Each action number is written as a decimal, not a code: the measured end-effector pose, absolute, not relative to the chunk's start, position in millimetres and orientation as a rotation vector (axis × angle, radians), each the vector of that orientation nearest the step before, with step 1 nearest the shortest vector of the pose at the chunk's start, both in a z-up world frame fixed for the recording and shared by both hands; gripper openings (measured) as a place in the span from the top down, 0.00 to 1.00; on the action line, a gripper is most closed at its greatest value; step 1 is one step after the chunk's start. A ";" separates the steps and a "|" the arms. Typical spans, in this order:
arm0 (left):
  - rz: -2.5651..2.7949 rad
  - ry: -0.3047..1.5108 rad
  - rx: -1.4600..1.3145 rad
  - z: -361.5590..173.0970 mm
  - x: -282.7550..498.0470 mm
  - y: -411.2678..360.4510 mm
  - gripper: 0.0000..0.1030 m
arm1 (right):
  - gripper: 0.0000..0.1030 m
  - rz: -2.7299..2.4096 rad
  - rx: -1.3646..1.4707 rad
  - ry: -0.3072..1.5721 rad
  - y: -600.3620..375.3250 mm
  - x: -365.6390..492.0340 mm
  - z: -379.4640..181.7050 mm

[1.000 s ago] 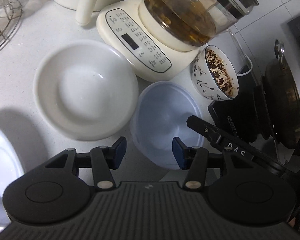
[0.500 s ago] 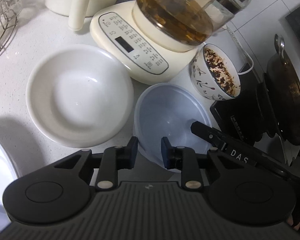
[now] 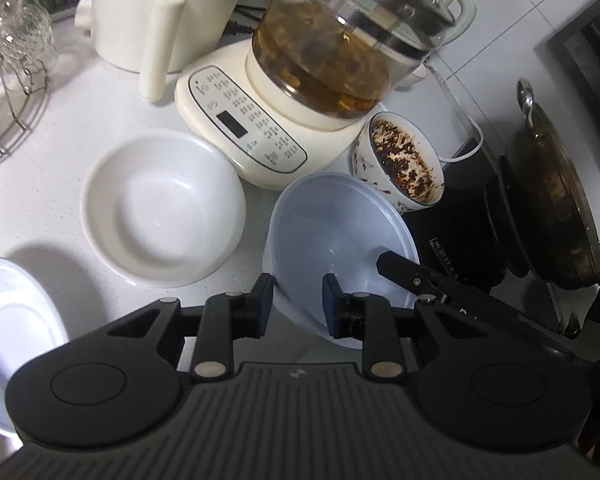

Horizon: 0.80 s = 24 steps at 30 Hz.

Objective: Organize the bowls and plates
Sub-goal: 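Carry the held blue bowl over the other light blue bowl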

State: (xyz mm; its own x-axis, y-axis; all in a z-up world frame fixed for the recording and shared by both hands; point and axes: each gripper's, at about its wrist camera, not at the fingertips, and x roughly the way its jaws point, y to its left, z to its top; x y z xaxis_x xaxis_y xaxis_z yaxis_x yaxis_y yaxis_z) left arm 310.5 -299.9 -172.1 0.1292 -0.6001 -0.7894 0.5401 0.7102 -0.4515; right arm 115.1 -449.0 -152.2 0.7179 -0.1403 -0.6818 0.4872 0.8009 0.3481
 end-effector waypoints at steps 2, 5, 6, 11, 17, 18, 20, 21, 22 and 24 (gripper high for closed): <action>-0.829 1.179 -0.059 -165.0 308.4 -296.0 0.71 | 0.86 -0.363 0.540 0.685 -445.3 113.2 -146.3; -0.829 1.172 -0.058 -154.8 305.4 -289.5 0.70 | 0.86 -0.357 0.536 0.680 -439.7 110.5 -137.8; -0.828 1.169 -0.059 -151.5 304.7 -287.3 0.70 | 0.86 -0.354 0.535 0.677 -438.0 109.8 -134.9; -0.823 1.157 -0.058 -138.7 300.8 -279.2 0.70 | 0.86 -0.341 0.525 0.665 -428.9 106.0 -122.3; -0.820 1.138 -0.056 -126.2 294.1 -269.1 0.70 | 0.86 -0.325 0.516 0.651 -420.5 101.2 -111.2; -0.815 1.134 -0.058 -124.8 292.8 -267.0 0.70 | 0.86 -0.320 0.514 0.649 -418.9 100.8 -109.8; -0.803 1.126 -0.066 -122.1 289.6 -262.3 0.70 | 0.86 -0.306 0.507 0.647 -415.6 100.1 -107.0; -0.795 1.121 -0.070 -120.7 287.8 -259.6 0.70 | 0.86 -0.298 0.503 0.646 -413.5 99.4 -105.9; -0.789 1.121 -0.060 -119.1 286.0 -257.2 0.70 | 0.86 -0.289 0.498 0.644 -411.2 98.6 -104.6; -0.776 1.110 -0.064 -116.3 281.5 -250.6 0.70 | 0.86 -0.271 0.489 0.641 -406.6 97.0 -102.9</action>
